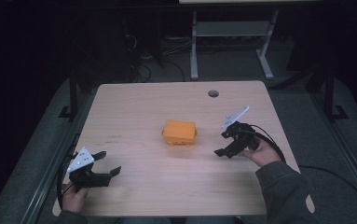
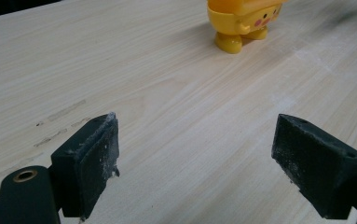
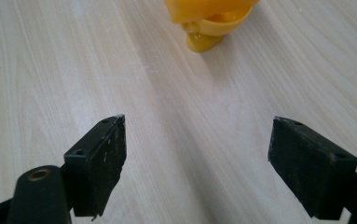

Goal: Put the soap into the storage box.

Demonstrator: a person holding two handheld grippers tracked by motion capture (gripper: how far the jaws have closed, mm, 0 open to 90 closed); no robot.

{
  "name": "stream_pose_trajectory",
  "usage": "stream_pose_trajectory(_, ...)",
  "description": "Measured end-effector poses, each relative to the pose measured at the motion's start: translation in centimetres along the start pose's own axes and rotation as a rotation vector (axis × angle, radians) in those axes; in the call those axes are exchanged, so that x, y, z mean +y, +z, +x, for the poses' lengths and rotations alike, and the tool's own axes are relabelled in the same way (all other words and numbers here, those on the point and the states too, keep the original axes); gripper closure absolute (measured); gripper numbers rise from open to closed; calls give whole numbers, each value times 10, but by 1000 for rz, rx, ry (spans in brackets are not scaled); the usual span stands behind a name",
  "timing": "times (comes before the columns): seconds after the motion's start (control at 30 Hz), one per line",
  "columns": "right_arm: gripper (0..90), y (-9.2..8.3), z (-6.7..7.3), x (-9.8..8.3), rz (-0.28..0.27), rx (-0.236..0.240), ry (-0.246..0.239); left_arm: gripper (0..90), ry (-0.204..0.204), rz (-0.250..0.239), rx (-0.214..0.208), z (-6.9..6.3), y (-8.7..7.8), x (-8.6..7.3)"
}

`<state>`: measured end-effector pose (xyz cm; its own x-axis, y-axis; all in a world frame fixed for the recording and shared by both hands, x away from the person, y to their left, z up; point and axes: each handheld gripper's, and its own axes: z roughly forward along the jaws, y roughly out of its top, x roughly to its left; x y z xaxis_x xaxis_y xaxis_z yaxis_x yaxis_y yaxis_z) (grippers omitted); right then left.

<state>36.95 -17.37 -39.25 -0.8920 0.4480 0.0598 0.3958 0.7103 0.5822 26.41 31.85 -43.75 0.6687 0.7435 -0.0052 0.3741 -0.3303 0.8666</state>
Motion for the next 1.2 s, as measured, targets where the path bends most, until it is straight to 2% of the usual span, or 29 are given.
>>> stream_pose_trajectory(0.13, 188, -1, 1, -10, 0, 2, 20, 143, 0, 4, -1, 0, 1, 0)
stream_pose_trajectory(0.27, 190, -6, 6, -20, -28, 12, 48, 143, 6, 7, 0, 0, 1, 0)
stream_pose_trajectory(0.7, 191, -15, 20, -51, -32, -18, 72, 143, 2, 11, 3, 0, 2, -1)
stream_pose_trajectory(1.2, 193, -15, 41, -93, -27, -44, 112, 143, 5, 19, 5, -1, 3, -2)
